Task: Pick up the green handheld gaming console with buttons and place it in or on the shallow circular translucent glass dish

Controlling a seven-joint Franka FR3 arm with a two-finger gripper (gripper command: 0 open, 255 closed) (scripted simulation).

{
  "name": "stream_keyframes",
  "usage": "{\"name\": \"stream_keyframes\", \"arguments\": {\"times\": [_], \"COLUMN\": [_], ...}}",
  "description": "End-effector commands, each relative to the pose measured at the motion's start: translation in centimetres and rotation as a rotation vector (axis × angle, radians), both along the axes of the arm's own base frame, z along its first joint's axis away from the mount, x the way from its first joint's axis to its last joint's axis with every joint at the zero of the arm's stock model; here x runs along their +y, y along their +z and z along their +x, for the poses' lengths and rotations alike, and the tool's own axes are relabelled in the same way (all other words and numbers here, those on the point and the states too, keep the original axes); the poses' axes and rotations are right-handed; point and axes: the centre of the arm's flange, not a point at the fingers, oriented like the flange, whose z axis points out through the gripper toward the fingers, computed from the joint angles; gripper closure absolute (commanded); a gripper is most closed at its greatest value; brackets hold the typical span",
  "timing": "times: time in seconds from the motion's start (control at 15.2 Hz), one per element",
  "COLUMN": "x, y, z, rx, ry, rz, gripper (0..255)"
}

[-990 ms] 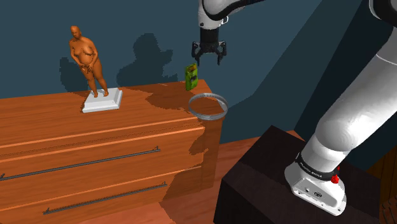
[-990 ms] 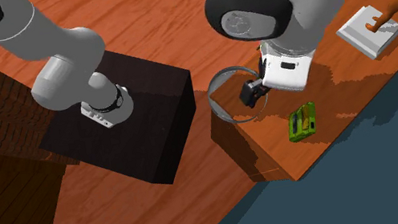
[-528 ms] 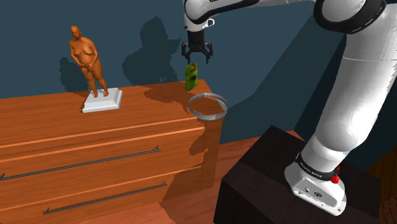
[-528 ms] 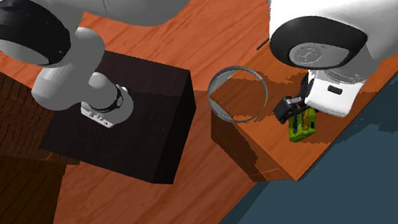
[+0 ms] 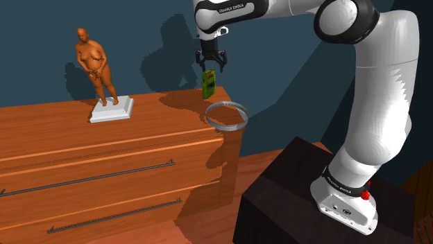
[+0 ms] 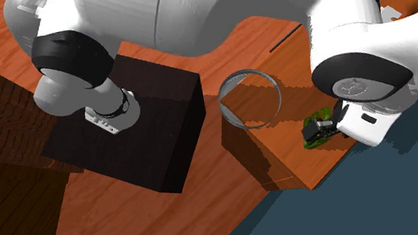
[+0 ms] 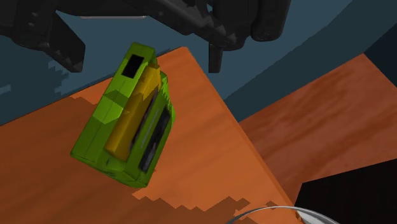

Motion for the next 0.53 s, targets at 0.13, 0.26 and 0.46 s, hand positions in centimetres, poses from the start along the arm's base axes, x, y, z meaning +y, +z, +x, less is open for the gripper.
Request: {"name": "stream_keyframes", "arguments": {"times": [0.13,0.26,0.46], "x": [-0.32,-0.32,-0.32], "y": [-1.85,-1.86,-1.86], "z": [0.01,0.01,0.02], "rx": [-0.001,-0.001,-0.001], "ry": [-0.001,-0.001,-0.001], "rz": [0.000,0.000,0.000], "gripper": [0,0,0]}}
